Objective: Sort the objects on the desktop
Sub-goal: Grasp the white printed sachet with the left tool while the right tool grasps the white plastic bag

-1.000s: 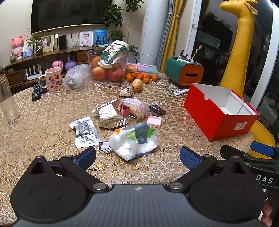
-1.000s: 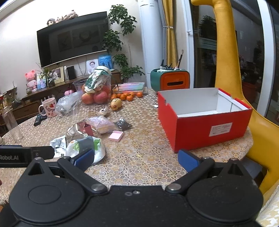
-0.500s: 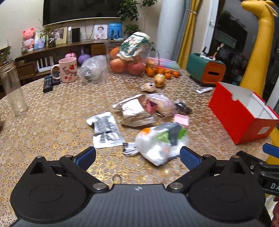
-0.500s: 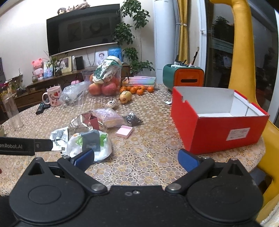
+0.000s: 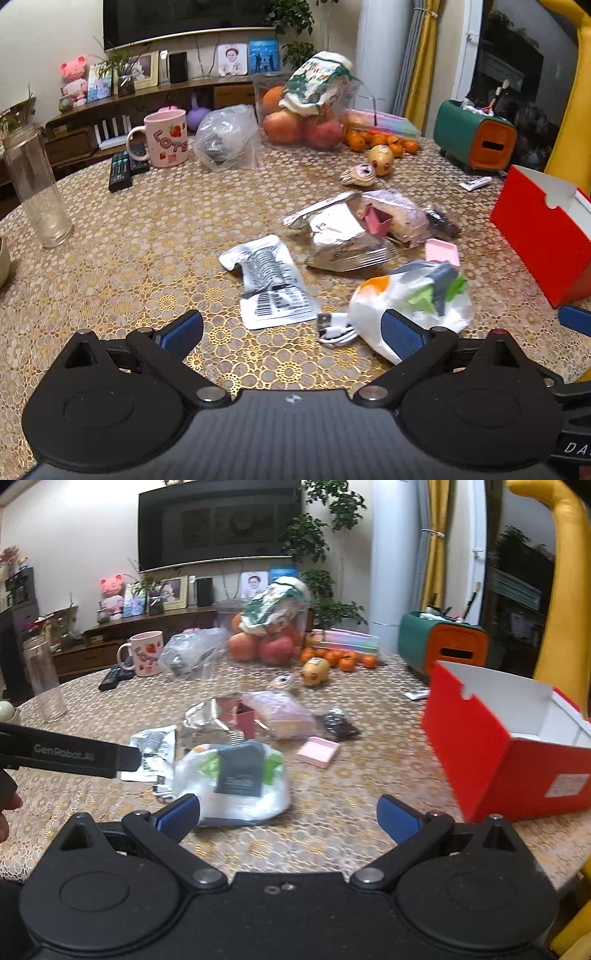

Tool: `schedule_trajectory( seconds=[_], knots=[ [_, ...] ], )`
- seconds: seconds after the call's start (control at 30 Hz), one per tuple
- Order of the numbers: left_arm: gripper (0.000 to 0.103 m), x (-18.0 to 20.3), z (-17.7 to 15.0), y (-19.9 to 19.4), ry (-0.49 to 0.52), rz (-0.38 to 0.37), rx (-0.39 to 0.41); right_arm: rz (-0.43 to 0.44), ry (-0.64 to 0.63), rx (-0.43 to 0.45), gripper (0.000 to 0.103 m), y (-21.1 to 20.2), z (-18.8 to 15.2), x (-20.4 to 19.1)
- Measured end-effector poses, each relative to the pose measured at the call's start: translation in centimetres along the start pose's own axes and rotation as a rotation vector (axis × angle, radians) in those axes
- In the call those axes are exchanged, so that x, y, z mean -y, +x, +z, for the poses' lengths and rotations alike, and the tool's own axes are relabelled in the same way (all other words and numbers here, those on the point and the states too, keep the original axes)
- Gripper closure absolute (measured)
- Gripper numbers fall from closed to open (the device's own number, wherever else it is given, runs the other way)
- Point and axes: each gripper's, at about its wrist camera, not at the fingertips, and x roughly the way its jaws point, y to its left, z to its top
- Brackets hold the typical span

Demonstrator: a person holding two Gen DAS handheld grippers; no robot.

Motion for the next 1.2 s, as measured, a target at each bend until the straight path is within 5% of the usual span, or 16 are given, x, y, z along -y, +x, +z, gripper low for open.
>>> schedule_trajectory(
  seconds=[0.63,0.87,1.2],
  knots=[
    [0.000,-1.9,1.2,3.6,-0.005,0.051,-0.009,0.076,-0.093,-0.023,0.004,6.1,0.2,-5.1],
    [0.000,-2.5,2.0,5.8,-0.031,0.065,-0.030,0.063,-0.054,-0.063,0.018,8.1,0.7,-5.6],
    [0.001,-2.8,2.2,8.6,-0.043,0.107,-0.069,0.059,-0.053,-0.079,0.061,8.8,0.3,-5.1]
  ],
)
